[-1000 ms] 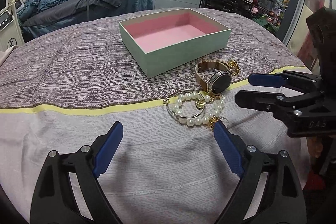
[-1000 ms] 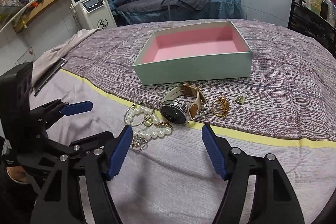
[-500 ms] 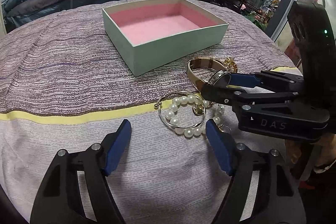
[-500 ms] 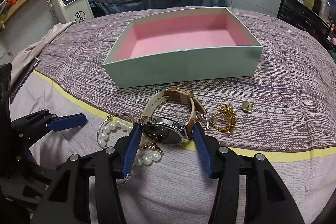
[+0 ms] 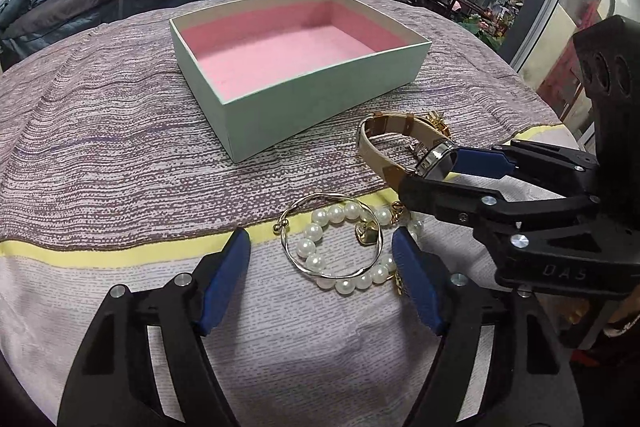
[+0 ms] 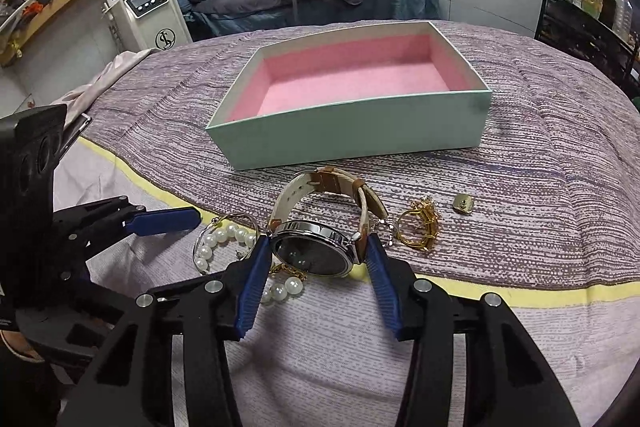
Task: Organize jewelry
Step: 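Close the right tool on the watch while the left tool grasps the silver bangle, then carry the watch and bangle into the pink box and open both tools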
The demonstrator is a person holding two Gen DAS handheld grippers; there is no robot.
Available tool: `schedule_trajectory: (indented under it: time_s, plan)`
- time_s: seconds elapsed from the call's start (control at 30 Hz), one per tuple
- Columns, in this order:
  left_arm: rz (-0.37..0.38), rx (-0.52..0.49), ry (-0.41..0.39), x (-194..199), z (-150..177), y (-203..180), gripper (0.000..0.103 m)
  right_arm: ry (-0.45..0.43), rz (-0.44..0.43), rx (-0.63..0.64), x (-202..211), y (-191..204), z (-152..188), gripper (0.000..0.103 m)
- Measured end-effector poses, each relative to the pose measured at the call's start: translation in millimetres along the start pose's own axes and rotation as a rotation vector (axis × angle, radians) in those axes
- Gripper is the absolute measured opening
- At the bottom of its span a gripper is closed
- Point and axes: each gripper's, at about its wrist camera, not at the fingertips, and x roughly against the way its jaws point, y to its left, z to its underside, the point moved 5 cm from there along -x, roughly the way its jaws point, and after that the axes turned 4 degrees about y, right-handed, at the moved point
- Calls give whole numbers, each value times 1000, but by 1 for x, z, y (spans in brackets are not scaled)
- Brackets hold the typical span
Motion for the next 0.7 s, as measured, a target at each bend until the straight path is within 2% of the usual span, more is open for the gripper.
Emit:
schedule_trajectory:
  time_s: [0.13,0.23,0.57,0.7]
  plan:
    - [-8,-17,-2,-3,-3,-5,57,-5,-6,9,7,0,2,47]
    - [-4,-15,-6,-4,-2,-5,52,-9,-11,18,12,1,3,47]
    - [7,5,-34,7,0,-4,52,-20,-50,37,22,0,6,47]
    - [7,-10,-56,20,-3,-6,52,-17,-97,45,30,-1,5,47]
